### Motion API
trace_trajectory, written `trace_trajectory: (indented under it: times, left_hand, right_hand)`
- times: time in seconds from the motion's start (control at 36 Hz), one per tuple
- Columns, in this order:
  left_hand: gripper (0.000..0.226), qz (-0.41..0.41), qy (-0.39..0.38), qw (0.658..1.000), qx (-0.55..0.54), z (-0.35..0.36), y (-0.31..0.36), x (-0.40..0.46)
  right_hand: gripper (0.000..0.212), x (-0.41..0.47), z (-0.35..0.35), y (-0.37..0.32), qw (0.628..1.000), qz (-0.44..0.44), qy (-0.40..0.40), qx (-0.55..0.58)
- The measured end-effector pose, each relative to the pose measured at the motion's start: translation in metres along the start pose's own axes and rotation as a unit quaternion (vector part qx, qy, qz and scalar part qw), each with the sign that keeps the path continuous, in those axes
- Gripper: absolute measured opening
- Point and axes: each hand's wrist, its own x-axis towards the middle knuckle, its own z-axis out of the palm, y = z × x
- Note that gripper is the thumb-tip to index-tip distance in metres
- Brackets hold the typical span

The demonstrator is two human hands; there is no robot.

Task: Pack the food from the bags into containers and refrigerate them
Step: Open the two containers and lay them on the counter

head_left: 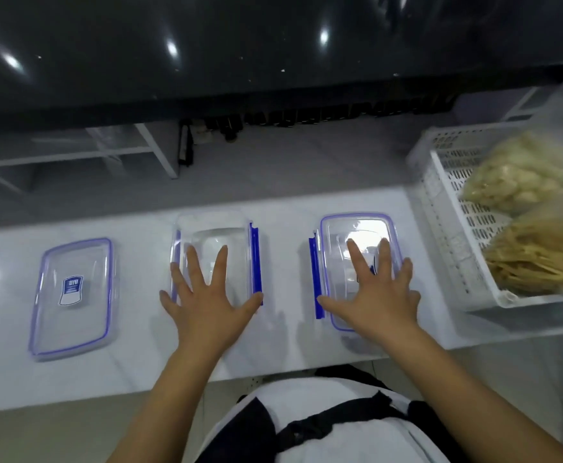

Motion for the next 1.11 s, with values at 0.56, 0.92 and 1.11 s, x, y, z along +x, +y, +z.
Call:
trace_trajectory:
  times: [0.56, 0.92, 1.11]
  left_hand:
    - [0.067, 0.099, 0.028, 0.907, -0.409, -0.084, -0.040, -0.018]
    - [0.145, 0.304, -0.086, 0.948, 0.042, -0.145, -0.137, -0.016]
    - [0.152, 0.269, -0.065, 0.960, 0.034, -0.125, -0.167, -0.048]
  right_hand:
    - [0.121, -0.023, -0.043, -0.066, 0.964, -0.249, 0.092, -0.013]
    - [0.103, -0.037, -0.046, -0.169, 0.737, -0.635, 0.016, -0.230]
    - [0.097, -0.047, -0.030, -0.217, 0.633, -0.711, -0.003, -0.306]
